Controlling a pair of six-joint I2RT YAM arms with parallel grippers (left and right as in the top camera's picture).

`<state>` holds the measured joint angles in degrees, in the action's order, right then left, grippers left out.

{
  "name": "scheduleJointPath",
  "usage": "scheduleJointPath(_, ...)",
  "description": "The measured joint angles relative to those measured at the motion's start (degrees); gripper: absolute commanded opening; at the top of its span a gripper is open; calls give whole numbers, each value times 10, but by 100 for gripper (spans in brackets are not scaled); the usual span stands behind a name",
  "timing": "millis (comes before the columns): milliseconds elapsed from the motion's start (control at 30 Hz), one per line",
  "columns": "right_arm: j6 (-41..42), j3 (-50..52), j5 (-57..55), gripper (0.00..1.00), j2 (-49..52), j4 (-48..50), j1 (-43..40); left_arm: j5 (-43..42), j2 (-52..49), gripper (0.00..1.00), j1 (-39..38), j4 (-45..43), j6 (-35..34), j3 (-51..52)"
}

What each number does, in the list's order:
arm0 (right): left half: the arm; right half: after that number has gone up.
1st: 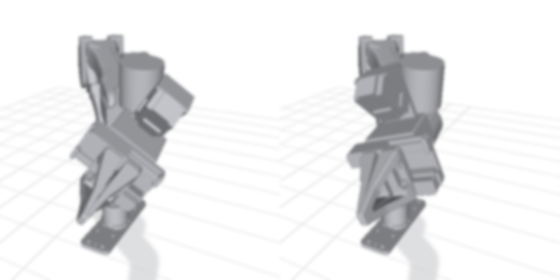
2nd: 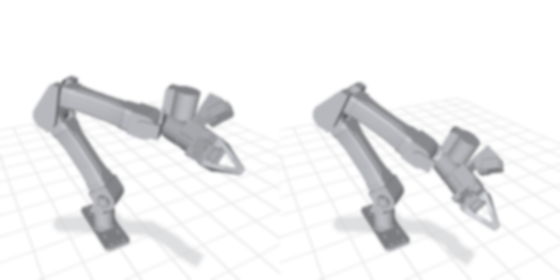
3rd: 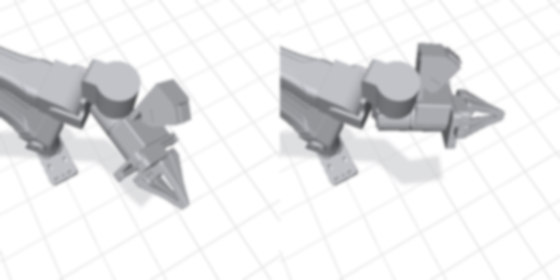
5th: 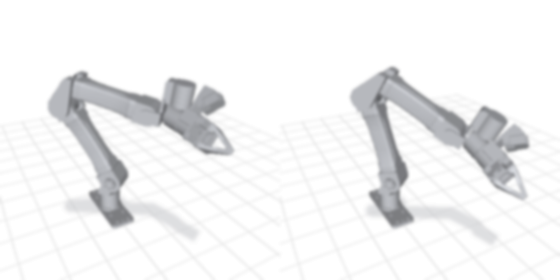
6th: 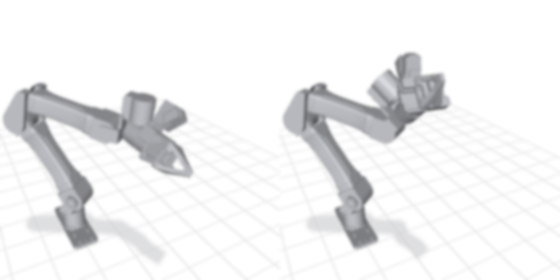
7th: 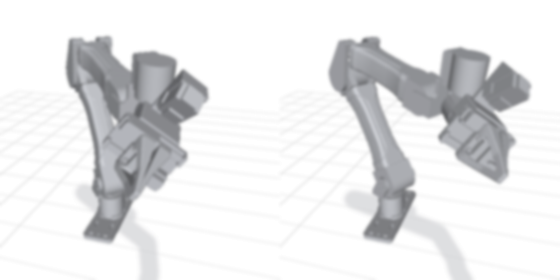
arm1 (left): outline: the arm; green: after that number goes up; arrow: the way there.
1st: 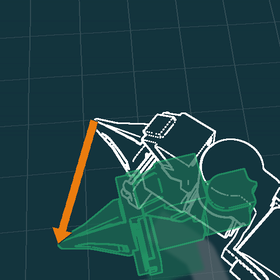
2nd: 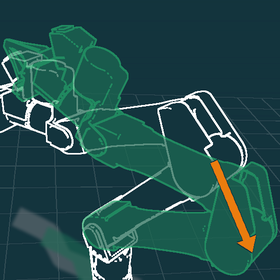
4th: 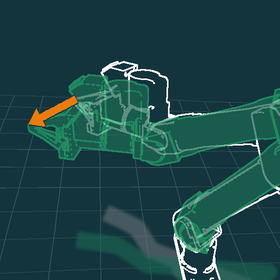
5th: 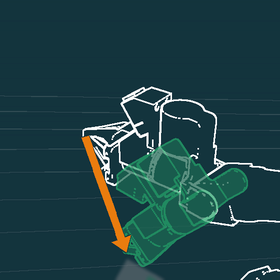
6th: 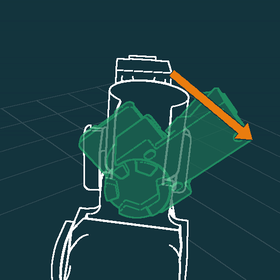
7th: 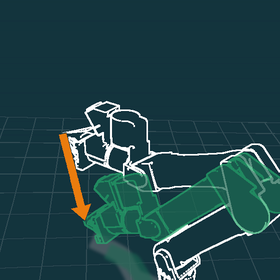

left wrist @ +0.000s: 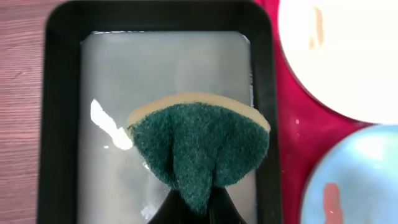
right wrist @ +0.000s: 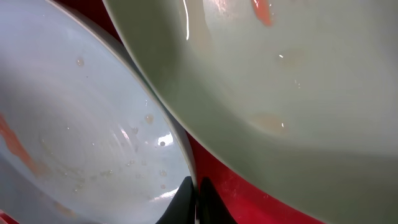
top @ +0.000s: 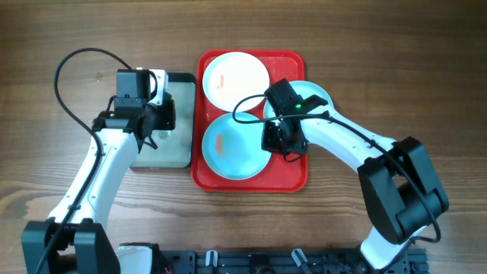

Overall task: Clean dirty plates on tray and stack at the side
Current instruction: 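Lift the sponge with the left gripper out of the water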

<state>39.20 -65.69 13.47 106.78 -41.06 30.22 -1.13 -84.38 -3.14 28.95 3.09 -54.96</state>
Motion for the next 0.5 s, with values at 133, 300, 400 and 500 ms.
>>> scheduleJointPath(133, 0, 0, 0, 4, 0, 0, 0, -3, 0, 4, 1, -13, -24, 0)
scheduleJointPath(300, 0, 0, 0, 4, 0, 0, 0, 12, 0, 4, 5, -12, -48, 0)
scheduleJointPath(400, 0, 0, 0, 4, 0, 0, 0, -4, 0, 4, 8, -20, -57, 0)
scheduleJointPath(500, 0, 0, 0, 4, 0, 0, 0, 7, 0, 4, 8, -11, -58, 0)
